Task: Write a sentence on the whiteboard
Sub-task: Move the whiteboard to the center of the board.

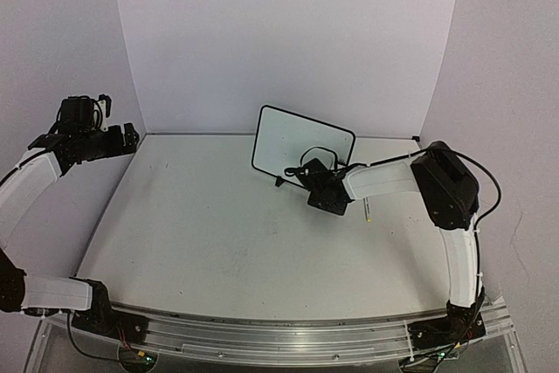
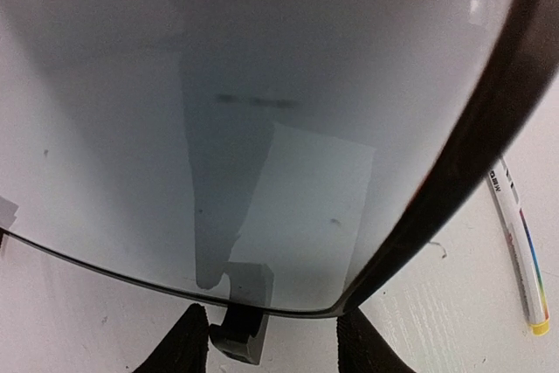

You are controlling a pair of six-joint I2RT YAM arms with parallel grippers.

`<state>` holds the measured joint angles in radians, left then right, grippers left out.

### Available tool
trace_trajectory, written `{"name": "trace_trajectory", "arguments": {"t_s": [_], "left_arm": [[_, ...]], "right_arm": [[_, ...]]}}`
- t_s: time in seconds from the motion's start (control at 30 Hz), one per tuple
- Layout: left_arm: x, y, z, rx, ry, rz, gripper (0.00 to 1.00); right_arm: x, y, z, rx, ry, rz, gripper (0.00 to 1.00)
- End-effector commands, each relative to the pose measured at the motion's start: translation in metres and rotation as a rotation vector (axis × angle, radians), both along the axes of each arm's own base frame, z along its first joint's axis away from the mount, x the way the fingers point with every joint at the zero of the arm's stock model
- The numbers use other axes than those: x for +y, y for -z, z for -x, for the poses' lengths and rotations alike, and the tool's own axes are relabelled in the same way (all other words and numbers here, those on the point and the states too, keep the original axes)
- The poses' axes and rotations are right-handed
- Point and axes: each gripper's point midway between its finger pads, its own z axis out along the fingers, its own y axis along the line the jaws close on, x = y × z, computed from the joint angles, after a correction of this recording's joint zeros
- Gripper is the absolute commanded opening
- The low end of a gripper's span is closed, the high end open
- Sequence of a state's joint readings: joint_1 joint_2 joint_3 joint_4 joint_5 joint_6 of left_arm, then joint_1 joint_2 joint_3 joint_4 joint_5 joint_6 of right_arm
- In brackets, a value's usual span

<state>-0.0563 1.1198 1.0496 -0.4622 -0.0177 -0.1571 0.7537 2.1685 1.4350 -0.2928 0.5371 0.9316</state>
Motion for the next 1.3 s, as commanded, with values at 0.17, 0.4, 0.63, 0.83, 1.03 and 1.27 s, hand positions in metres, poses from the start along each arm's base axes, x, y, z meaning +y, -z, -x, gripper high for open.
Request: {"name": "trace_trajectory", "arguments": {"t_s": [0.17, 0.4, 0.63, 0.83, 1.03, 1.27], "left_arm": [[-0.008, -0.005, -0.005, -0.019, 0.032, 0.036, 0.99], [-0.010, -0.002, -0.007, -0.008, 0.039, 0.043, 0.99], [-0.010, 0.000, -0.008, -0.001, 0.042, 0.046, 0.99], [-0.010, 0.003, -0.009, 0.006, 0.041, 0.046, 0.99], [-0.010, 0.005, -0.010, 0.011, 0.041, 0.045, 0.99], [-0.012, 0.010, -0.012, 0.025, 0.045, 0.049, 0.99]], "right_arm": [[-0.006, 0.016, 0.001, 0.005, 0.036, 0.034, 0.39], [-0.006, 0.021, -0.001, 0.008, 0.029, 0.055, 0.33], [-0.005, 0.022, -0.006, -0.007, 0.012, 0.084, 0.29], [-0.005, 0.024, -0.006, -0.004, 0.007, 0.083, 0.13], [-0.007, 0.024, 0.000, 0.006, -0.010, 0.080, 0.00], [-0.014, 0.018, 0.016, 0.005, -0.074, 0.118, 0.00]]}}
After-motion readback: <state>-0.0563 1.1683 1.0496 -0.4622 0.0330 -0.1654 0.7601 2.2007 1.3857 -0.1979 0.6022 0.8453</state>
